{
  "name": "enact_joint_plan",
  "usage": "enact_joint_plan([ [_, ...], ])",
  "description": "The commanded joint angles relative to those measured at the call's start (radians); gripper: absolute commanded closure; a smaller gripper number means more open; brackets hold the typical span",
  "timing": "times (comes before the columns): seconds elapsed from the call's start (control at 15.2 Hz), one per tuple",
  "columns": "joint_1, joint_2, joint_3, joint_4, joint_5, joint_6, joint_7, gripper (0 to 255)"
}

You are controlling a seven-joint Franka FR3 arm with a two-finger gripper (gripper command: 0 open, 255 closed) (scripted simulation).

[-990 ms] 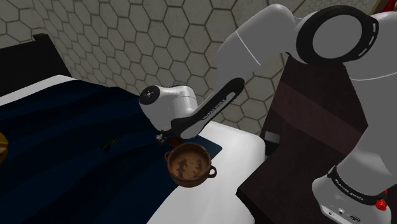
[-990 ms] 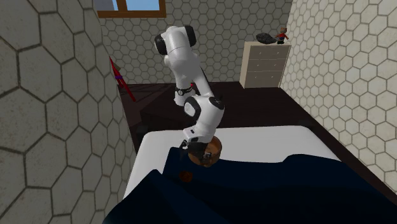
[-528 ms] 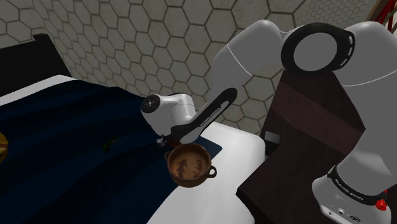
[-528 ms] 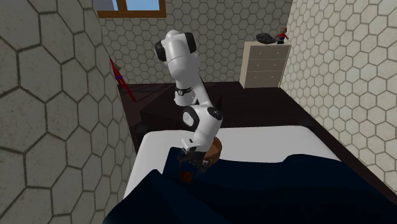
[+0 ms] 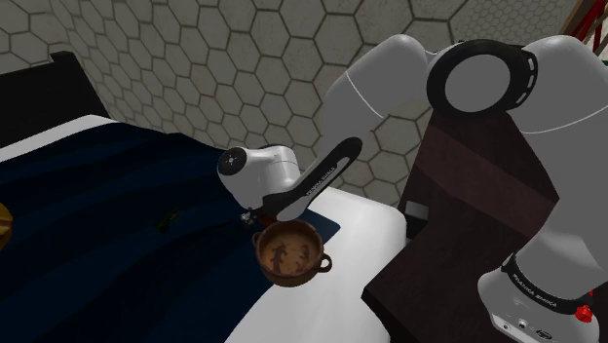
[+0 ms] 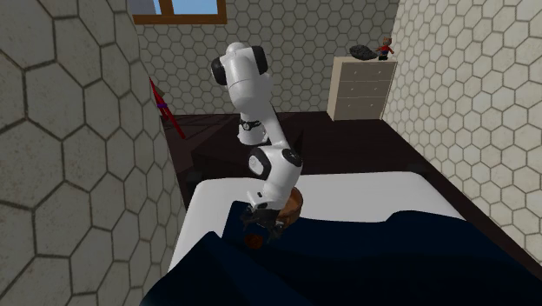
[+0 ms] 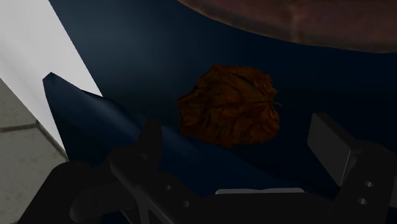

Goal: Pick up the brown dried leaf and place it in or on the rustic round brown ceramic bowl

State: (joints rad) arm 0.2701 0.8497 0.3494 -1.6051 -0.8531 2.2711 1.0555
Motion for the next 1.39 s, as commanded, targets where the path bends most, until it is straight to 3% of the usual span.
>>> enact_joint_plan([
  [0.0, 0.000, 0.000, 0.000, 0.000, 0.000, 0.000, 0.000, 0],
  [0.07, 0.000, 0.000, 0.000, 0.000, 0.000, 0.000, 0.000, 255],
  [0.66, 0.000, 0.000, 0.000, 0.000, 0.000, 0.000, 0.000, 255],
  [0.73, 0.000, 0.000, 0.000, 0.000, 0.000, 0.000, 0.000, 0],
  [0.86, -0.253, -0.047, 0.136, -0.114, 0.202, 0.194, -0.115, 0],
  [0.92, -0.354, -0.043, 0.198, -0.148, 0.277, 0.250, -0.171, 0],
  [1.32, -0.326, 0.028, 0.169, -0.107, 0.242, 0.280, -0.153, 0],
])
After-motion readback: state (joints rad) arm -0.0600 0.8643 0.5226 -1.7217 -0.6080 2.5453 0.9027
